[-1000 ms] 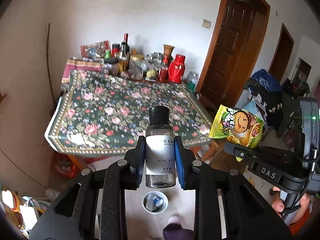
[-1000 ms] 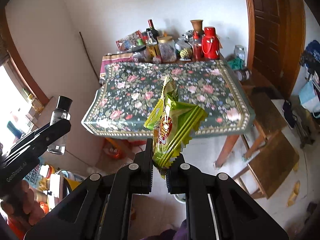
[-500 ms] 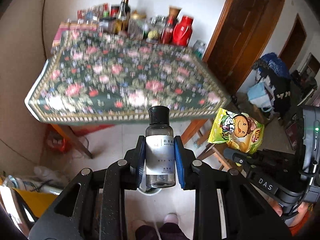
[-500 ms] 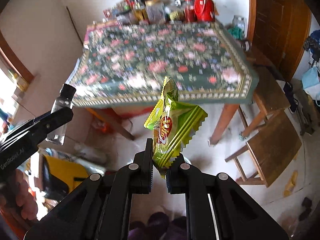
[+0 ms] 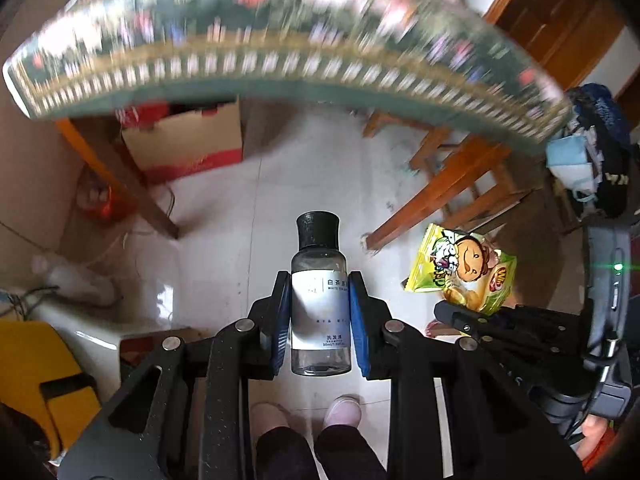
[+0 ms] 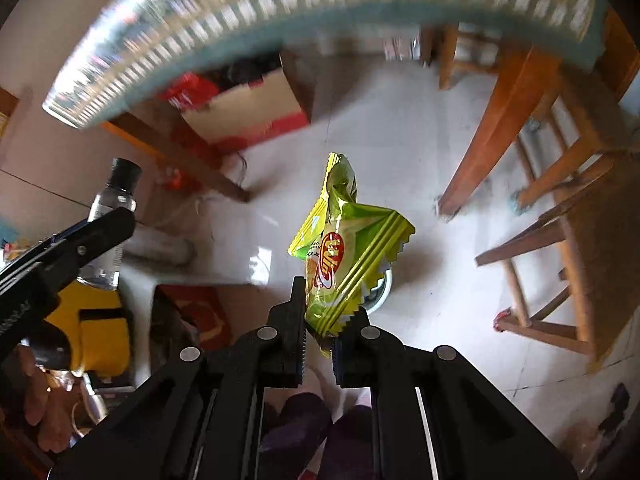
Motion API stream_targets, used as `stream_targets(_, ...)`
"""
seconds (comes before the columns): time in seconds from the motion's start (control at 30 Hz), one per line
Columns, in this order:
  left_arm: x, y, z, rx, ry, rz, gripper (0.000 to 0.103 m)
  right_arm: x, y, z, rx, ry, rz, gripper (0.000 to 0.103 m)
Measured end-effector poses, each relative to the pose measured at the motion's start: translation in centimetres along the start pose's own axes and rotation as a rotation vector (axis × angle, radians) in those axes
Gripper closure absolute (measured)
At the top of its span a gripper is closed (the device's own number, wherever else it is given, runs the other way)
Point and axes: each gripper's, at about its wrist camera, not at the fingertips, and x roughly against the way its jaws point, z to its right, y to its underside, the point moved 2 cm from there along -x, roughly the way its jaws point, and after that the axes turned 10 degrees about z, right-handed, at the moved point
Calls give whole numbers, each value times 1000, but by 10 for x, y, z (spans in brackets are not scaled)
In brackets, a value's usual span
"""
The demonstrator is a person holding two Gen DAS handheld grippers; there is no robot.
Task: Collect trash
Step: 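Carry the snack packet and small bottle down toward the white bucket, then open both tools to drop the packet and bottle into the bucket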
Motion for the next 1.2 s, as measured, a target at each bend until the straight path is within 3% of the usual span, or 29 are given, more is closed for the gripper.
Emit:
stream_targets(0.33, -122, 76, -48, 80, -52, -107, 76, -151, 51, 25, 31, -25, -170, 93)
stream_targets(0.53, -164, 103, -64, 101, -71, -138, 76, -201, 66, 31, 41, -100, -208, 92)
stream_targets(0.63, -176, 114, -66, 110, -71, -152, 76, -217, 74, 38, 9, -119, -250, 71)
stream_targets(0.7, -184, 119, -67, 122, -62, -167, 76, -221, 75, 39, -23, -121, -253, 57)
stream_targets(0.8, -192, 124, -64, 127, -48, -188, 76, -216, 79, 46, -53, -143, -248, 57)
stream_targets(0.9, -198, 124, -54, 117, -23, -215, 76, -201, 80, 56, -48, -75, -240, 57)
stream_targets(1.07, -198, 117, -31, 114, 35, -248, 76, -174, 72, 66, -65, -45, -213, 57)
stream_targets(1.2, -197, 113, -22, 104, 16, -323, 72, -138, 60, 72, -77, -31, -185, 57)
